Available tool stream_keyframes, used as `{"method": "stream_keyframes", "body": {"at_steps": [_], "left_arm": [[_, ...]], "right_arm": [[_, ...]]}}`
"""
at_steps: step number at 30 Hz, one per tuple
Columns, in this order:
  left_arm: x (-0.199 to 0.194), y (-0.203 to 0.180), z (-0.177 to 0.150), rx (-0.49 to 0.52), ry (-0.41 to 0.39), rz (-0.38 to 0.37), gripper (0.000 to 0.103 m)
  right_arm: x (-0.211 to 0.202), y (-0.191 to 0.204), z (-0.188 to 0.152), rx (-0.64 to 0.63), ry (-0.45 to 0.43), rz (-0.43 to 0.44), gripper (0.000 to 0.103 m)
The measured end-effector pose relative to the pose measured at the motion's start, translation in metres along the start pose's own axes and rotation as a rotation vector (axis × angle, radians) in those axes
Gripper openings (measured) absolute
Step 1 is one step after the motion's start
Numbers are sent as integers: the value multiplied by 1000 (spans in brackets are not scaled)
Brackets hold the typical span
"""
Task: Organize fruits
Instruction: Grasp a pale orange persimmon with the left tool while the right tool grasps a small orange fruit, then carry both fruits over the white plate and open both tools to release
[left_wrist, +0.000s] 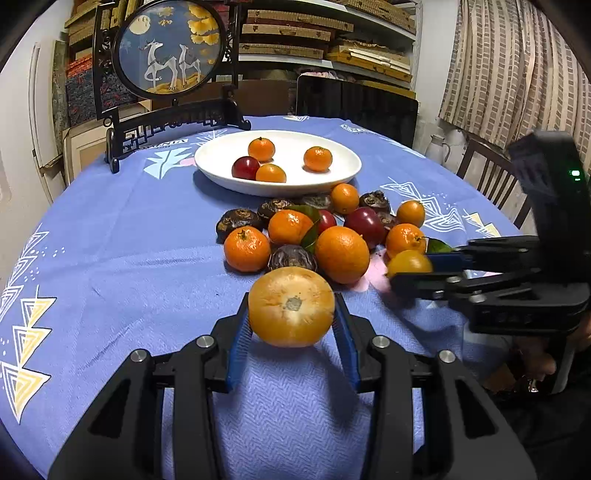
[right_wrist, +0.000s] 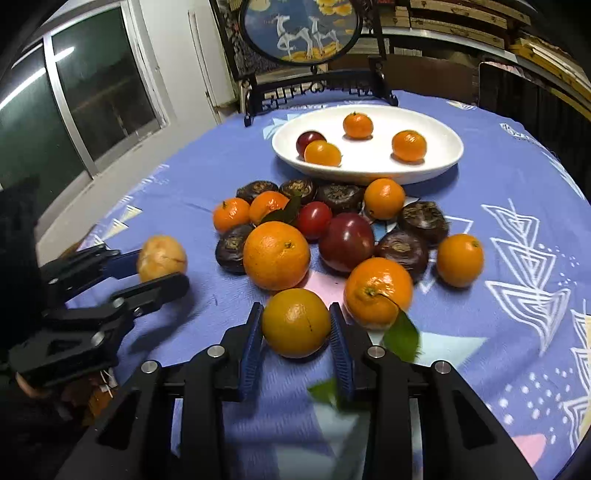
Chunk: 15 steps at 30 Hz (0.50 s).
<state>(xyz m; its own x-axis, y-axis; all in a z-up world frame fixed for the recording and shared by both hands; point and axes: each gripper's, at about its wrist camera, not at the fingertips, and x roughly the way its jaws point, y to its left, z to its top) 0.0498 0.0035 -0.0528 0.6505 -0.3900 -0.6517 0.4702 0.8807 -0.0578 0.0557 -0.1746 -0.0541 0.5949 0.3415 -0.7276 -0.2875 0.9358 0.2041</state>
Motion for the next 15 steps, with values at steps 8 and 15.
{"method": "stream_keyframes", "body": {"at_steps": [8, 15], "left_arm": [[3, 2, 37, -7, -12, -46, 40], [28, 10, 110, 28, -37, -49, 40]], "right_arm": [[-49, -38, 27, 71, -96, -6, 36], [-48, -78, 92, 117, -141, 3, 36]]}}
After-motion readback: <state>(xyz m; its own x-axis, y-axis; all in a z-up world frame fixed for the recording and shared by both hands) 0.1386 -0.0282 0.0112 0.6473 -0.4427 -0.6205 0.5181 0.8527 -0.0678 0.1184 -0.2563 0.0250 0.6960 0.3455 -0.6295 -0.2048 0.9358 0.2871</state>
